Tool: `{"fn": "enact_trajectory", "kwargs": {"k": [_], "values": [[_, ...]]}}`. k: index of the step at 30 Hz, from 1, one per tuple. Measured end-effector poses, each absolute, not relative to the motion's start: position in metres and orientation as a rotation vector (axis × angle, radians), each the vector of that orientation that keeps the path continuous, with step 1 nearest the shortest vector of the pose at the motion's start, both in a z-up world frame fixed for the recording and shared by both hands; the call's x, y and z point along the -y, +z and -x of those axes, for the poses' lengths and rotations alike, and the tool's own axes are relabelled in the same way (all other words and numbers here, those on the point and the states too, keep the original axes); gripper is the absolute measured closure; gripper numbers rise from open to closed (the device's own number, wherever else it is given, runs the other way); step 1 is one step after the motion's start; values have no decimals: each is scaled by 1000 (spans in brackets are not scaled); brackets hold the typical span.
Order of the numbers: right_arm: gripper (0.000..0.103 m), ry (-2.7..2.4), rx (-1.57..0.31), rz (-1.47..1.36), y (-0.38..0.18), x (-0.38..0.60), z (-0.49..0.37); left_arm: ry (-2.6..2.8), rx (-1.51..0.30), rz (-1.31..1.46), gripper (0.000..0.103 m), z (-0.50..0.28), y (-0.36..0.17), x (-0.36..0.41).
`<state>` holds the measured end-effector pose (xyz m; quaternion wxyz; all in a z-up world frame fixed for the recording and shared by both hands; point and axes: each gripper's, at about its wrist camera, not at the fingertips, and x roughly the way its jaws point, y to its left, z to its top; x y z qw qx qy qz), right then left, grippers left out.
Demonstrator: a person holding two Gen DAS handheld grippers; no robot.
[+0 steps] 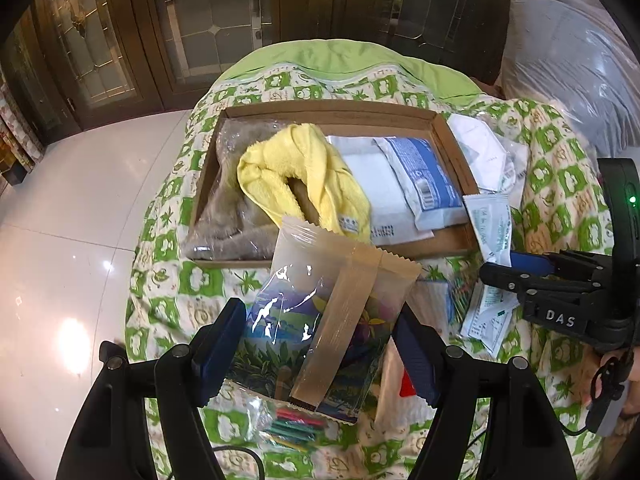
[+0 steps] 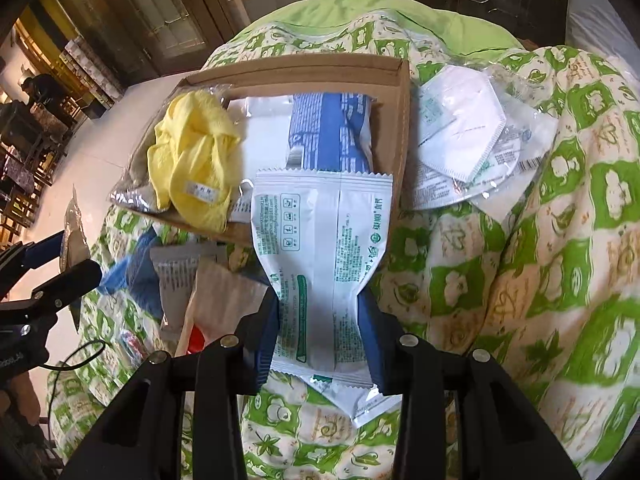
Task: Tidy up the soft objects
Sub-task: 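Carry the clear bag with the left gripper while the right gripper carries the printed packet into the box, then open the left gripper on the clear bag while the right gripper releases the printed packet in the box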
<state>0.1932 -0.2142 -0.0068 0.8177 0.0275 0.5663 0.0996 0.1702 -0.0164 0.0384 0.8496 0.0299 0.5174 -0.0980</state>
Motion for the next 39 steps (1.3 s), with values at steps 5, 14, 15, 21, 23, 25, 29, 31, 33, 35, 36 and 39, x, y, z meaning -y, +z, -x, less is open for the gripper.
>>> {"fn": "enact_trajectory", "kwargs": {"k": [5, 14, 15, 21, 23, 25, 29, 31, 33, 35, 36, 39], "values": [[66, 233, -1219, -90, -6, 214, -211, -203, -1101, -62, 26, -187, 38, 13], [66, 295, -1220, -146, -9, 198, -238, -177, -1106, -41, 26, -222, 32, -1], [66, 298, -1224, -150, -11, 196, -242, -172, -1108, -33, 26, -227, 31, -4], [66, 321, -1234, -152, -16, 183, -258, -138, -1155, -6, 26, -261, 20, -16], [66, 330, -1232, -152, -16, 180, -263, -124, -1173, -17, 26, -271, 12, -15], [66, 339, -1240, -155, -18, 176, -271, -119, -1189, -27, 26, -278, 3, -12], [66, 362, -1272, -175, -25, 170, -285, -126, -1212, -46, 26, -286, -11, -3], [66, 361, -1285, -180, -30, 167, -291, -130, -1219, -76, 26, -290, -16, 6], [66, 347, -1290, -177, -33, 167, -297, -140, -1221, -91, 26, -294, -19, 13], [66, 327, -1293, -177, -36, 168, -303, -156, -1226, -93, 26, -300, -21, 22], [66, 319, -1290, -175, -37, 169, -306, -160, -1227, -98, 26, -303, -22, 26], [66, 303, -1291, -192, -41, 172, -314, -152, -1232, -133, 26, -313, -26, 38]]}}
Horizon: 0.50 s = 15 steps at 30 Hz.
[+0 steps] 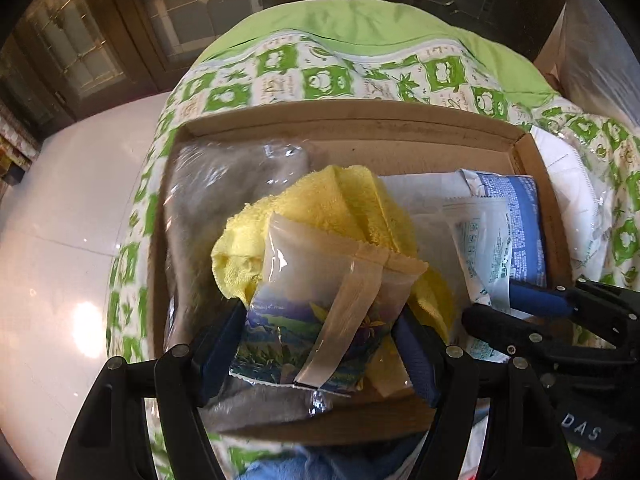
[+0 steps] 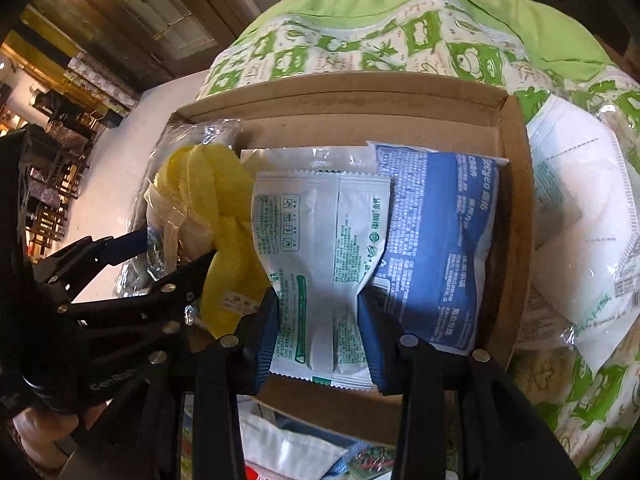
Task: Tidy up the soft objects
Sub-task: 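Open the left gripper on the clear bag while the right gripper releases the printed packet in the box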
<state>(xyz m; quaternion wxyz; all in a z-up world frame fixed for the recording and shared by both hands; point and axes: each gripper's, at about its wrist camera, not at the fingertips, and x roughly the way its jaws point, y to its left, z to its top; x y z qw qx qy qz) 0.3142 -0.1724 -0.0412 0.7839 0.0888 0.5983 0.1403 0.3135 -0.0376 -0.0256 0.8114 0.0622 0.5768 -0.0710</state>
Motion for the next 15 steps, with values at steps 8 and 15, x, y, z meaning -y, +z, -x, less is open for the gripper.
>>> {"fn": "enact_trajectory", "kwargs": {"k": [8, 15], "values": [[65, 296, -1274, -113, -41, 163, -310, -136, -1245, -115, 25, -317, -31, 30], [53, 306, -1269, -120, -38, 161, -302, -125, -1245, -93, 24, -316, -27, 28]]}}
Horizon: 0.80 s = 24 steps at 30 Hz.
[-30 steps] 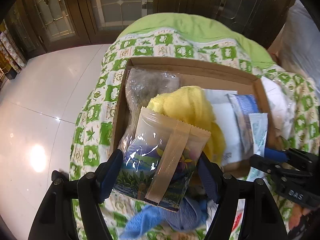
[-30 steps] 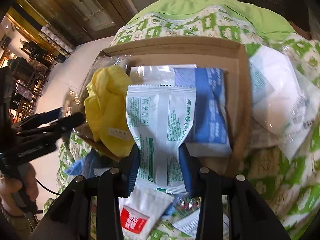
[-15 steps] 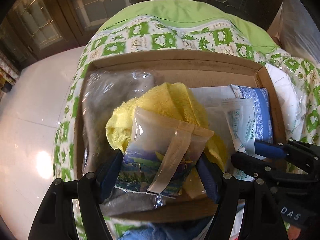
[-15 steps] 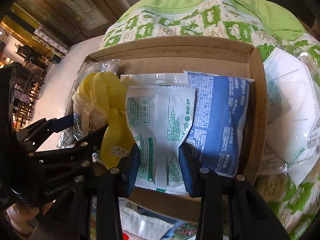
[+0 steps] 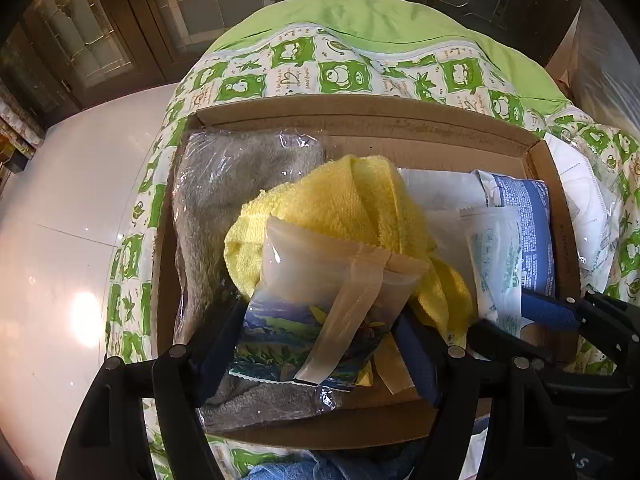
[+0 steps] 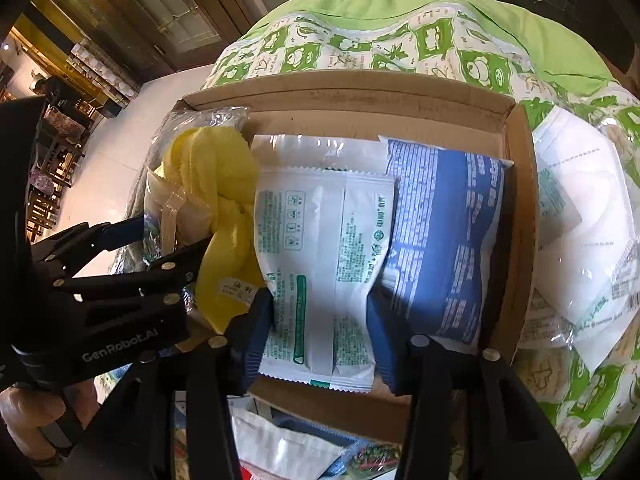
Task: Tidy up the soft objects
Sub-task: 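Open the left gripper on the clear bag while the right gripper releases the printed packet in the box, then move both open grippers back over the remaining items on the bedspread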
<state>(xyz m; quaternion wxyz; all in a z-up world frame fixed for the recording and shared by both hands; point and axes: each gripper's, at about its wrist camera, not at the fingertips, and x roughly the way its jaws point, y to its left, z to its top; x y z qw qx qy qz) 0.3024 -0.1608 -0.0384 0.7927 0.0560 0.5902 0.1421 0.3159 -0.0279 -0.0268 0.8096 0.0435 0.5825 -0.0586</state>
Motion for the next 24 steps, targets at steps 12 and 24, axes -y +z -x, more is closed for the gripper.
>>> {"fn": "enact_trajectory", "kwargs": {"k": [12, 24], "values": [[45, 316, -1243, -162, -24, 176, -275, -109, -1215, -101, 23, -289, -9, 20], [39, 323, -1225, -145, -23, 185, -216, -63, -1122, -64, 14, -189, 16, -21]]}}
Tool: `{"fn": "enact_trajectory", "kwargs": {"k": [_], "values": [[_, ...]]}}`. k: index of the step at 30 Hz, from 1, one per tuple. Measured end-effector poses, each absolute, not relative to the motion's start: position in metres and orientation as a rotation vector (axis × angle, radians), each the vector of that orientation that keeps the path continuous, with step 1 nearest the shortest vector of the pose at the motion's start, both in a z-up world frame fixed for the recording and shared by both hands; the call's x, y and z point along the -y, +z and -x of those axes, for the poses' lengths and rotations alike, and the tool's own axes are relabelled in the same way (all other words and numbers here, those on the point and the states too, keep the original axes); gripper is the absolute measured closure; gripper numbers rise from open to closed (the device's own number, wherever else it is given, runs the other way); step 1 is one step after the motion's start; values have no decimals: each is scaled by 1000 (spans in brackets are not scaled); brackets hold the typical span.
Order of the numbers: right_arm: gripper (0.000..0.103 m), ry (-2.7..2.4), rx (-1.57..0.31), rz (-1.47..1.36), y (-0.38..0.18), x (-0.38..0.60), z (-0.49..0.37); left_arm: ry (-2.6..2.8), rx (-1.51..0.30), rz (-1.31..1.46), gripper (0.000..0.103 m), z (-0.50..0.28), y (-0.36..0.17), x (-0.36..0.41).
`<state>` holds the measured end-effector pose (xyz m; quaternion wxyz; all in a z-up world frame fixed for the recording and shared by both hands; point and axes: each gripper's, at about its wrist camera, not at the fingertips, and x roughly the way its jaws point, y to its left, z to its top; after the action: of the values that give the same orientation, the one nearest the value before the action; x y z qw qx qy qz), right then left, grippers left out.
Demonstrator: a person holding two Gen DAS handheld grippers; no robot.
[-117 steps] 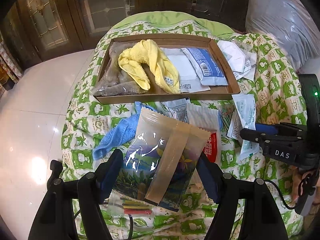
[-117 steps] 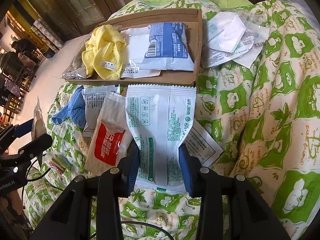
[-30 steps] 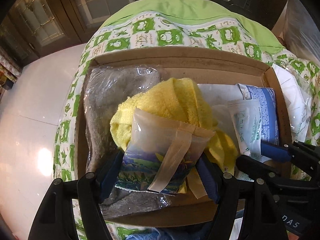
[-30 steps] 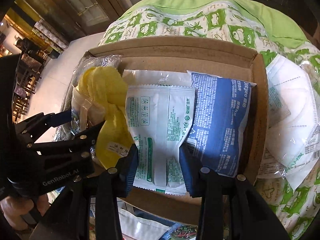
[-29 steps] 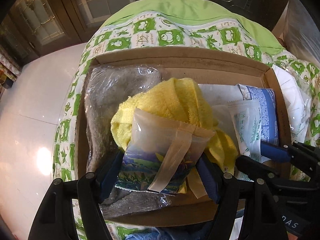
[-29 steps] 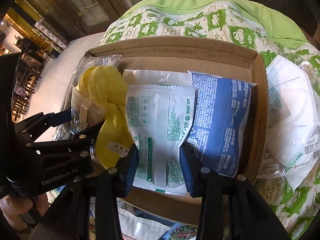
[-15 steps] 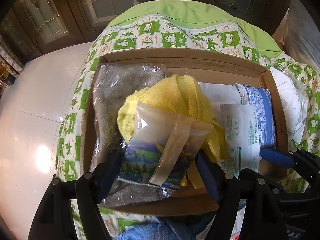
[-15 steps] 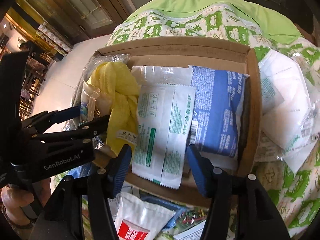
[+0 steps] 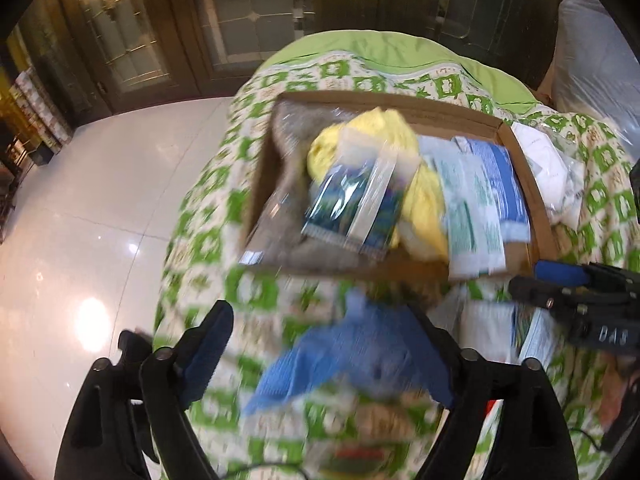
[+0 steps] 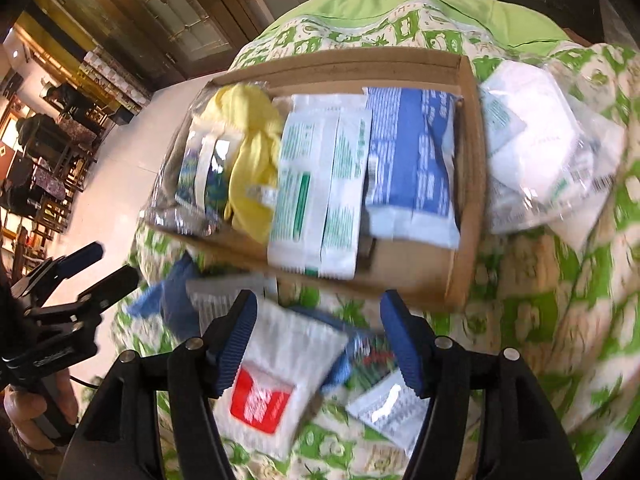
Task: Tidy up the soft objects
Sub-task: 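Move both open grippers back over the remaining items on the bedspread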
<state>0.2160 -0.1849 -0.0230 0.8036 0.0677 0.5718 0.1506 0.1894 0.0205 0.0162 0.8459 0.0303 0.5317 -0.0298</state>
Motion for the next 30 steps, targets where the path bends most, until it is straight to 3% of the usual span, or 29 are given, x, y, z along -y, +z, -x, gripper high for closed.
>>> {"fn": "enact_trajectory", "kwargs": {"k": [9, 19, 30], "values": [[39, 311, -1261, -151, -38, 193, -170, 32, -1154, -61, 14, -113, 10, -63], [39, 330, -1249, -134, -35, 182, -147, 174, -1119, 6, 11, -79, 59, -127], [39, 348, -1277, -124, -46, 173, -137, 21, -1294, 26, 11, -97, -43, -29]]}}
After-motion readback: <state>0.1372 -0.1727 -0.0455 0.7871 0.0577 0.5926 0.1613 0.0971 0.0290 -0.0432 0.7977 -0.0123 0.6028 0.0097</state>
